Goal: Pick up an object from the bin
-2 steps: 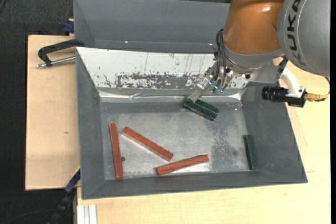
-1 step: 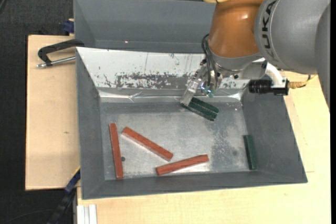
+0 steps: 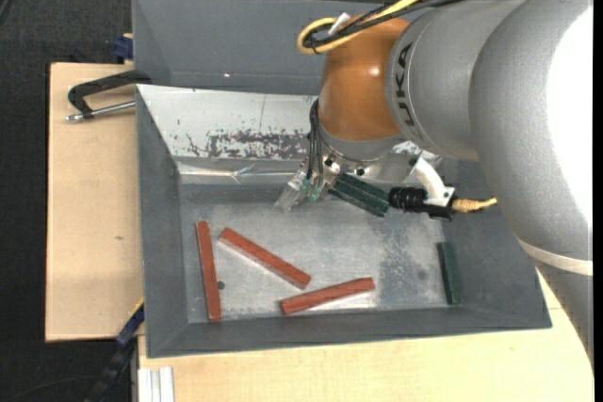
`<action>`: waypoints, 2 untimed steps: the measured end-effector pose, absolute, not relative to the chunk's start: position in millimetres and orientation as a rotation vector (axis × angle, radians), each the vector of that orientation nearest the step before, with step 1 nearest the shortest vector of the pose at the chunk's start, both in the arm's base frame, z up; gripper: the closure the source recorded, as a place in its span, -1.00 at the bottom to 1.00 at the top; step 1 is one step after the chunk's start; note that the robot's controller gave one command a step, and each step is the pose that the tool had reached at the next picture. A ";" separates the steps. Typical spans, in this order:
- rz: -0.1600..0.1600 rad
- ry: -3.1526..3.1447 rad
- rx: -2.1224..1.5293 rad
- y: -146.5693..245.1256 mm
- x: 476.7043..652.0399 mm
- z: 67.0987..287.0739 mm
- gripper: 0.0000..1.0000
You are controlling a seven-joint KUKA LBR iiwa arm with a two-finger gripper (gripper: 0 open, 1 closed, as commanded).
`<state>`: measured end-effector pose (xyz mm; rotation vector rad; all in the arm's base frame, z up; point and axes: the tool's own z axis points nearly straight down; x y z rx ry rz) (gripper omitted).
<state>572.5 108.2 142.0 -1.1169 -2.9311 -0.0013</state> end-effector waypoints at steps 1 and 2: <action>-0.003 -2.925 -1.159 67.7 549.6 194.4 1.00; -0.011 -2.924 -1.180 74.3 572.1 285.8 1.00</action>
Offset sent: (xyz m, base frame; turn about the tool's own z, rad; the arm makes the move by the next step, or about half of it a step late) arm -0.0234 -0.0389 0.0485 0.0240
